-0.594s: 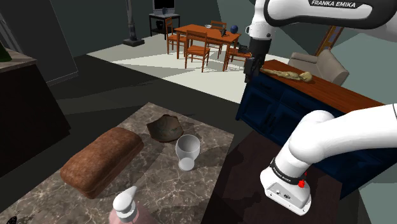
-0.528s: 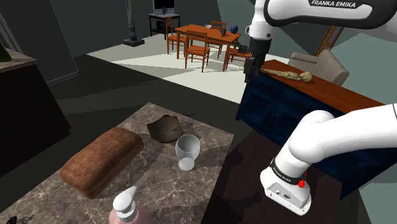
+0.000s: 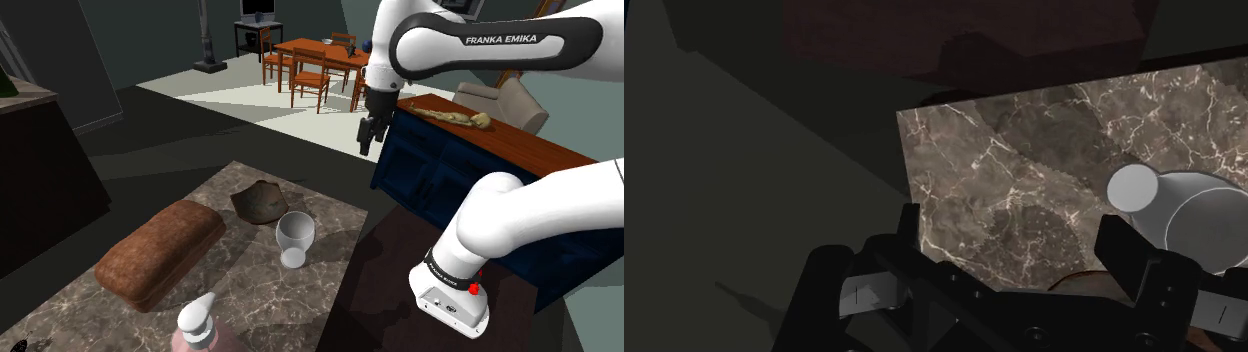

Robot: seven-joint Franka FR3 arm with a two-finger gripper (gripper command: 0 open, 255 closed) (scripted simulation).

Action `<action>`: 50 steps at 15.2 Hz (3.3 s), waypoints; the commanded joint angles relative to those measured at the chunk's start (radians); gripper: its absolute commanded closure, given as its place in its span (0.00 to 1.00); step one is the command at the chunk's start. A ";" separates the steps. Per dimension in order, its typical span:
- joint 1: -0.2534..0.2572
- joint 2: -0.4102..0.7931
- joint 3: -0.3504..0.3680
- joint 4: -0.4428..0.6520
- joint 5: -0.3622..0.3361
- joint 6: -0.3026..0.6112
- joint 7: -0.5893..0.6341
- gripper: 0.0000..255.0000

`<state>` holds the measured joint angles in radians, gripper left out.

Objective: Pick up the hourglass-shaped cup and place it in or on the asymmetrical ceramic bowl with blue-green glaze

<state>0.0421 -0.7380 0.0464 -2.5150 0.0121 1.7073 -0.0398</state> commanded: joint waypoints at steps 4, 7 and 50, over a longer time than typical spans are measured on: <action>0.050 0.049 0.089 -0.072 0.060 0.140 0.084 0.00; 0.078 0.103 0.144 -0.096 0.092 0.229 0.134 0.00; 0.135 0.427 0.357 -0.086 0.118 0.581 0.342 1.00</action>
<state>0.1767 -0.3042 0.4059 -2.6083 0.1290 2.3024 0.3047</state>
